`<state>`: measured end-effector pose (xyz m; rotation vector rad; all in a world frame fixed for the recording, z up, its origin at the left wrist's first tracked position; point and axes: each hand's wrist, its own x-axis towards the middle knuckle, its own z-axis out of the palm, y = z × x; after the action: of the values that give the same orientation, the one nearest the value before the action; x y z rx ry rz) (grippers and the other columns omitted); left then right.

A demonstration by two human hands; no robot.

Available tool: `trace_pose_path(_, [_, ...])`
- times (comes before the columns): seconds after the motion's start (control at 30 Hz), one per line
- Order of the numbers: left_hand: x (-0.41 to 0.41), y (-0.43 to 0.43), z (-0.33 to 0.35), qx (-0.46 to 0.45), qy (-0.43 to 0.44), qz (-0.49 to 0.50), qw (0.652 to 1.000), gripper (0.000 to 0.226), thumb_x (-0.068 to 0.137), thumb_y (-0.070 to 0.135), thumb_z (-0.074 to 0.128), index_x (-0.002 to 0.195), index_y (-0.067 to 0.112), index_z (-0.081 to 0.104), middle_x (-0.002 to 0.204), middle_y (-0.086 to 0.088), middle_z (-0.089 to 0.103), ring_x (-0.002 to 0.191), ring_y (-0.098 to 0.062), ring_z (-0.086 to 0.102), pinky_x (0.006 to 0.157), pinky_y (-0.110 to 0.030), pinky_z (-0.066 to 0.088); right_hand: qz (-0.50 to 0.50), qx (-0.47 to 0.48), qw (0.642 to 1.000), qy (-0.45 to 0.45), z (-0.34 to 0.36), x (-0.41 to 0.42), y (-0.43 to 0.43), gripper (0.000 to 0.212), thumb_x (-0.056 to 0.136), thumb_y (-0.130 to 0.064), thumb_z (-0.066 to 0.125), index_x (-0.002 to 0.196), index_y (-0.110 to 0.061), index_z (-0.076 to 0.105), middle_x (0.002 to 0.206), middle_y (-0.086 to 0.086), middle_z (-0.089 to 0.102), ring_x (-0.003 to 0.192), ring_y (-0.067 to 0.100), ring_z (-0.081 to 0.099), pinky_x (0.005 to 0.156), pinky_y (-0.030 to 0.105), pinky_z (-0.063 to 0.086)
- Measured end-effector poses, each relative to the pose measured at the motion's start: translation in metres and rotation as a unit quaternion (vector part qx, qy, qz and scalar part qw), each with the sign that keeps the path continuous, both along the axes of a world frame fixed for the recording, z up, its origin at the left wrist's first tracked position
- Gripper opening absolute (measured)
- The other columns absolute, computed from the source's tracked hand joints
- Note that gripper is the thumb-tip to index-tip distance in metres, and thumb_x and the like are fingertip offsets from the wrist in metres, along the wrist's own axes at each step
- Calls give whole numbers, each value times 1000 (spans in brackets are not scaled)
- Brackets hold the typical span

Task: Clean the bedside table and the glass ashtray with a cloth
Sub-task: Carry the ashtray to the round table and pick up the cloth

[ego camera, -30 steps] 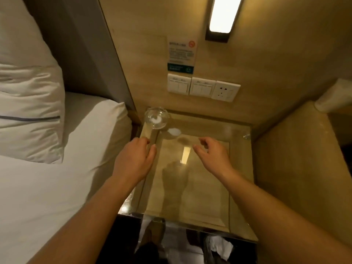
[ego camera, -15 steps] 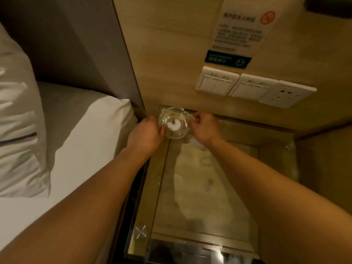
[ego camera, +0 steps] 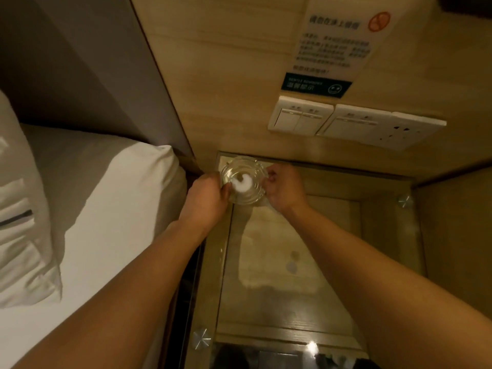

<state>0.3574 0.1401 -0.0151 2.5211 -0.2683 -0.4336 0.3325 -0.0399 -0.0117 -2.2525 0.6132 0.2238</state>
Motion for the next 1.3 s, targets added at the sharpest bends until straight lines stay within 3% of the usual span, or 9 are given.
trace_pose_path(0.17, [-35,-10,35,-16,-34,-46,998,27,104,25,59,110,1,67,96,-19,69,89,-36,66,67,-33,38,-36,15,999,-32,31,-49,-10,14,91,-8,66,81,-14,74,70,0,68,66,18,62,60,31,43])
trace_pose_path(0.3, [-87,-30,68,-30,-52,-87,994,24,105,31,59,96,10,64,69,11,45,63,-12,45,54,-17,23,-88,14,995,-38,65,-119,-31,26,90,-11,66,68,-25,66,60,-6,62,57,10,57,57,31,37])
trace_pose_path(0.43, [-154,-62,88,-45,-39,-139,988,26,105,35,58,109,11,65,69,14,42,59,-2,39,54,-14,23,-144,39,988,-38,90,-212,-55,9,94,-12,67,94,-14,76,73,0,70,70,19,66,66,38,55])
trace_pose_path(0.6, [-254,-108,101,-36,-21,-237,971,29,105,34,56,119,10,65,82,3,52,71,-16,46,62,-30,29,-254,43,966,-36,103,-346,-79,8,96,-15,68,97,-10,74,80,5,71,78,23,68,73,43,59])
trace_pose_path(0.7, [-316,-135,106,-40,-4,-283,958,27,104,33,59,118,11,65,88,0,56,74,-19,50,65,-30,30,-314,42,948,-37,104,-426,-91,10,95,-13,68,87,-10,72,76,2,69,75,16,65,67,24,54])
trace_pose_path(0.8, [-377,-160,109,-28,32,-335,941,33,103,31,59,129,11,64,105,-9,67,91,-29,63,72,-30,37,-370,51,927,-22,106,-503,-97,8,94,-15,69,100,-14,76,90,3,72,84,15,67,74,26,54])
trace_pose_path(0.9, [-437,-181,112,-26,54,-388,920,31,103,30,59,126,10,66,106,-11,70,93,-28,65,73,-28,37,-417,32,908,-23,111,-577,-97,16,95,-20,70,110,-21,76,94,-7,67,86,5,63,72,11,42])
trace_pose_path(1.1, [-548,-218,117,-21,76,-483,872,28,106,33,53,125,16,64,113,-4,68,100,-18,64,84,-30,52,-506,3,863,-10,117,-700,-104,19,97,-17,67,114,-15,76,102,6,74,91,21,68,84,35,55])
trace_pose_path(1.3, [-635,-264,116,-3,69,-554,830,36,108,34,49,134,12,62,123,-8,68,111,-21,64,94,-37,50,-565,-1,825,-18,112,-796,-119,18,98,-18,65,111,-18,77,93,0,72,86,16,67,79,38,57])
